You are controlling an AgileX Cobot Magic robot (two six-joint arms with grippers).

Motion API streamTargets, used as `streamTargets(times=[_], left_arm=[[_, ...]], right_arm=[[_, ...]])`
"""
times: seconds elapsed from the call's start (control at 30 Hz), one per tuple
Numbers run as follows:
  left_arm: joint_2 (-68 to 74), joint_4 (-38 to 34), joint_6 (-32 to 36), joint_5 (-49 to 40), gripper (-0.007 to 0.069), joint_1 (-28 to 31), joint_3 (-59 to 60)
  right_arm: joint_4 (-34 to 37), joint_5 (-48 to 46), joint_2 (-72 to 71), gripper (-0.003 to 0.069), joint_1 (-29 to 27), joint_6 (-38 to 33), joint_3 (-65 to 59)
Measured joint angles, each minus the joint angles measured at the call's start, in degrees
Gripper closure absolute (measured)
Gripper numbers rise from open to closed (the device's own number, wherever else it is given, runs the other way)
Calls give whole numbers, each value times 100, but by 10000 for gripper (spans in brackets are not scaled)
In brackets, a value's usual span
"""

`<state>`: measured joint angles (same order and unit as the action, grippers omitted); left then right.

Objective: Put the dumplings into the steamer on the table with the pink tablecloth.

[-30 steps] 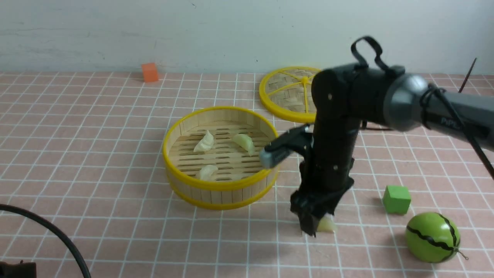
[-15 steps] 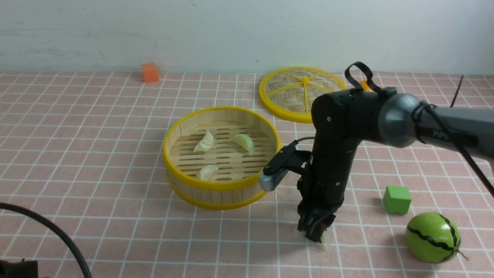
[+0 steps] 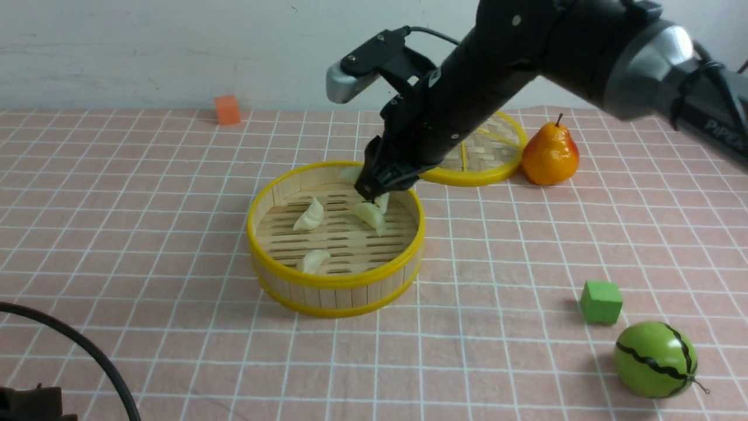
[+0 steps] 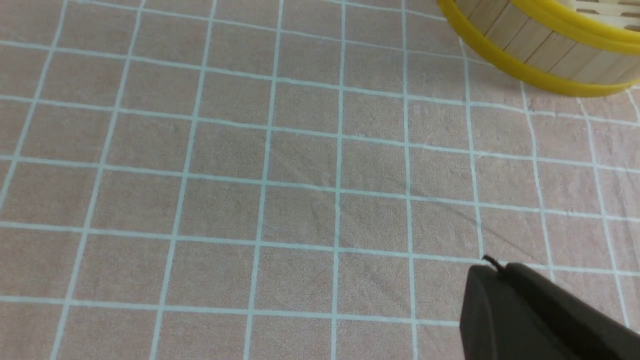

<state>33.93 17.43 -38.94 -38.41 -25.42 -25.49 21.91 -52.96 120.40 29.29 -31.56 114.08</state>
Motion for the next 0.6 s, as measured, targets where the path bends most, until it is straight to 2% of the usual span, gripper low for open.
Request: streamTargets(times=[0.17,0.33,0.4,0.43,0.47,0.5,0.6], left_arm=[[0,10,0,7,621,0,0],[0,129,0,-11,620,0,0],[0,136,0,-11,620,0,0],[0,136,0,-11,620,0,0],[0,136,0,-11,620,0,0],[0,141,0,-11,620,0,0],[0,141,0,-11,620,0,0]], right_arm=[[-284,399,705,431,-5,7,-5],[-434,129,1083,170,-5,230,61],[-463,-191,1028,124,-5,393,181],[-590,-771,876,76,-5,777,510],[-610,-771,850,73,-5,826,553],[-791,-1320,619,70,-5,1115,885],[-1111,-1678,9,121,-5,1419,1462]])
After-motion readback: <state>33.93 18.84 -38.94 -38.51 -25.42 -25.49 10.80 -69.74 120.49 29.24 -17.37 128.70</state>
